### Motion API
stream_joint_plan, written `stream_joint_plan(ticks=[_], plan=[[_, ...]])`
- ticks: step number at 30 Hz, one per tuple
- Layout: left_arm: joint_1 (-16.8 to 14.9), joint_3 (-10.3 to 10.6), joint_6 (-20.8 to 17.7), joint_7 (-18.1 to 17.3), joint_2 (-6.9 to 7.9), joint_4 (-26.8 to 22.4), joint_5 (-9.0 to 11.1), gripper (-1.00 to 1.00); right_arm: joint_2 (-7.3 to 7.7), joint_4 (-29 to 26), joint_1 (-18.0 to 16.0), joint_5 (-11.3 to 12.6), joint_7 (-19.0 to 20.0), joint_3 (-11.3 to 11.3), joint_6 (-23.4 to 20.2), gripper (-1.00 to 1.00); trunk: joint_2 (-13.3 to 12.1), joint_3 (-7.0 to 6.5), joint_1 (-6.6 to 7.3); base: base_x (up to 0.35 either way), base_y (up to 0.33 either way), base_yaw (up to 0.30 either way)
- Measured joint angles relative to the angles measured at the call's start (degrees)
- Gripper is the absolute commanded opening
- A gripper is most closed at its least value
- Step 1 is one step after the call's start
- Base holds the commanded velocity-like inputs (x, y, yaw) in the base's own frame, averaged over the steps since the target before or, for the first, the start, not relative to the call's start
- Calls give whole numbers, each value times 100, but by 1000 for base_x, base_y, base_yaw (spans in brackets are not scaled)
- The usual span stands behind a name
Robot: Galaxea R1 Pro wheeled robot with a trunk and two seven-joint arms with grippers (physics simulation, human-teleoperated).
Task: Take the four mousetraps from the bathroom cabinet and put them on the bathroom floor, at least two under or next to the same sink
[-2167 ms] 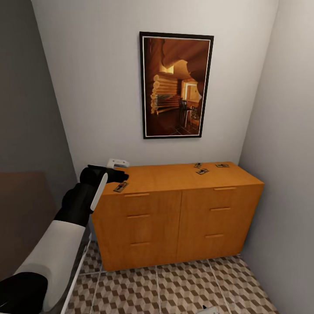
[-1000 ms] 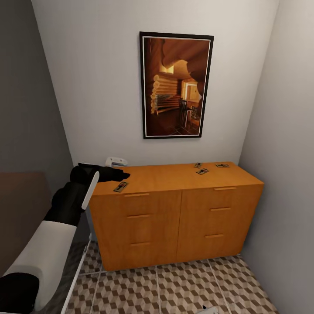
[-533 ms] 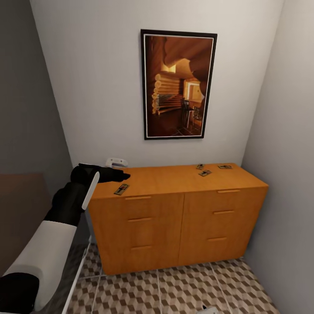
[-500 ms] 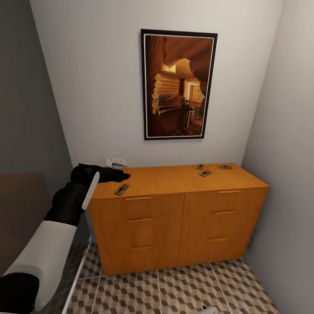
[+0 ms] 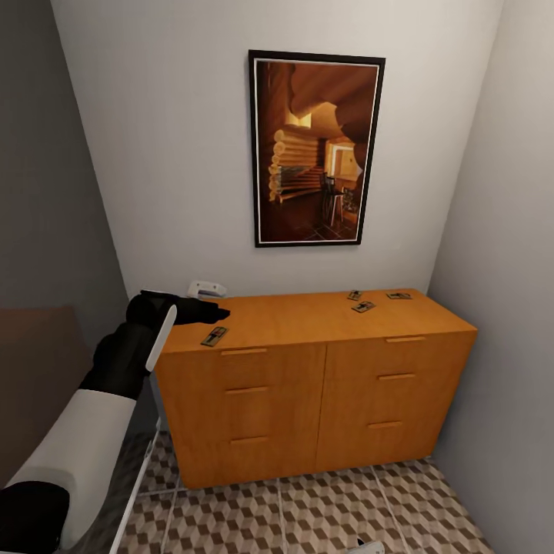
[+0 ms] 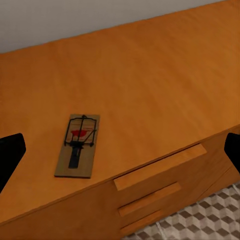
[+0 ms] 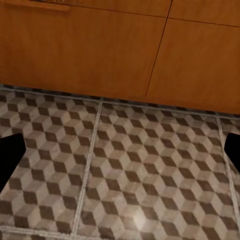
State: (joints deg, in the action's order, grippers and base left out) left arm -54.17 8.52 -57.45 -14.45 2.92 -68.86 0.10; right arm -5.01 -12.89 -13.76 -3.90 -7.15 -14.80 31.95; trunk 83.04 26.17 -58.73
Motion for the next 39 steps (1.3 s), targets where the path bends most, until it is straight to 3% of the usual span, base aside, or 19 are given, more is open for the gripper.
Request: stream_joint_plan(ticks=[39], plan=[[20,-2,10,-7,2,201,-5,100,-33,0,0,0,0,0,14,100,0,0,0,43,0,0]])
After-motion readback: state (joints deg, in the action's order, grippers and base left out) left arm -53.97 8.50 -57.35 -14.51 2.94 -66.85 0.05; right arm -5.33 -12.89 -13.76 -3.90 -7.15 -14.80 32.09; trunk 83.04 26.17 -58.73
